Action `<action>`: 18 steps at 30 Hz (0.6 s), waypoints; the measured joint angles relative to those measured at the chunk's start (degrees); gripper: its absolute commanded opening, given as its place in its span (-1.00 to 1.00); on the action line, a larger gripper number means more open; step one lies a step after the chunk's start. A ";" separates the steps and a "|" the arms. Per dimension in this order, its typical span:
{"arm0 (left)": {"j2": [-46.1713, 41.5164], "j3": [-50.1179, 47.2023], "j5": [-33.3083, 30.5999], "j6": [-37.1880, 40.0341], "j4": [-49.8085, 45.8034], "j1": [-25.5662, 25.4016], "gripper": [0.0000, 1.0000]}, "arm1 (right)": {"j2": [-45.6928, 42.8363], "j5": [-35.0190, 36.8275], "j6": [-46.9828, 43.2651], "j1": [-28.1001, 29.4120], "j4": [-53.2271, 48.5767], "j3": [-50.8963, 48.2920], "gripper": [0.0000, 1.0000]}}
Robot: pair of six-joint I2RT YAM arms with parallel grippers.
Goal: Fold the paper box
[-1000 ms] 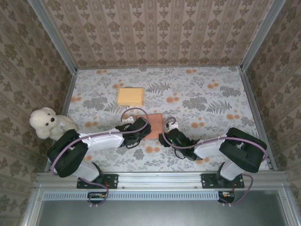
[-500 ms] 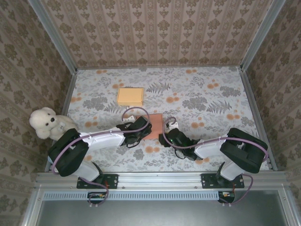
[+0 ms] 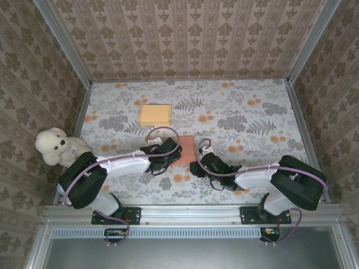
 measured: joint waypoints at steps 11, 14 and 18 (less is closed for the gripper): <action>1.42 0.48 -0.33 0.13 2.03 0.09 0.46 | 1.29 0.04 -0.22 -0.39 -0.02 0.00 -0.25; 1.51 0.48 -0.48 0.13 2.08 0.11 0.46 | 1.86 0.04 -0.22 -0.76 0.17 0.00 -0.24; 1.49 0.48 -0.66 0.15 2.08 0.11 0.46 | 2.19 0.04 -0.22 -1.14 0.20 -0.02 -0.25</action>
